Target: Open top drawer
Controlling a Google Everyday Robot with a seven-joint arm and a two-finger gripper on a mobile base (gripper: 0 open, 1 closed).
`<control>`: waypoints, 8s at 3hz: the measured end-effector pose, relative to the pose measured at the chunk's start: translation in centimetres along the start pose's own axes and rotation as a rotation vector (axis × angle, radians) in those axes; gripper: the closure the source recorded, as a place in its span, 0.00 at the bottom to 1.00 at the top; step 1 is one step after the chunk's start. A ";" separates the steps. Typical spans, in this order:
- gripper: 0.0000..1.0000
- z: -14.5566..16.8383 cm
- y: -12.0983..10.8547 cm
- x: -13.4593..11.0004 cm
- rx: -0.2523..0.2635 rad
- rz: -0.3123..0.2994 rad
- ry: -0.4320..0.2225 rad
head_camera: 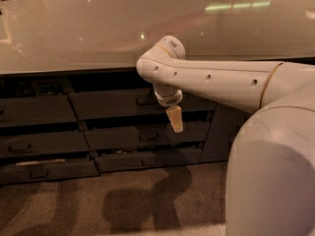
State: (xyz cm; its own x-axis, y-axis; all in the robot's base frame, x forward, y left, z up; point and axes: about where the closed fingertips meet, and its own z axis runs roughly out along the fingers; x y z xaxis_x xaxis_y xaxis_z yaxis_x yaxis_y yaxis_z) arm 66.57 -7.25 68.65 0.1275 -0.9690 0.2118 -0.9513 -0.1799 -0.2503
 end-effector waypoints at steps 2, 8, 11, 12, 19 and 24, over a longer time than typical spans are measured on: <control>0.00 0.5 0.6 -0.1 0.093 -0.079 -0.008; 0.00 1.6 0.9 0.7 0.053 -0.032 -0.283; 0.00 2.2 -2.5 2.7 0.077 -0.002 -0.251; 0.00 1.8 -2.9 3.2 0.156 -0.036 -0.222; 0.19 8.3 -3.7 7.7 0.029 0.063 -0.216; 1.00 8.3 -3.7 7.7 0.028 0.063 -0.216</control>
Offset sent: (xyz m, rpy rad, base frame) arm -0.0110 0.0045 -0.0011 0.0188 -0.1864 0.2190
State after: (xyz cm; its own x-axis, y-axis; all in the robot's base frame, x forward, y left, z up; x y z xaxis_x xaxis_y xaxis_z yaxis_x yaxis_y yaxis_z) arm 73.36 -15.44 63.33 0.1278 -0.9917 -0.0112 -0.9514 -0.1194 -0.2837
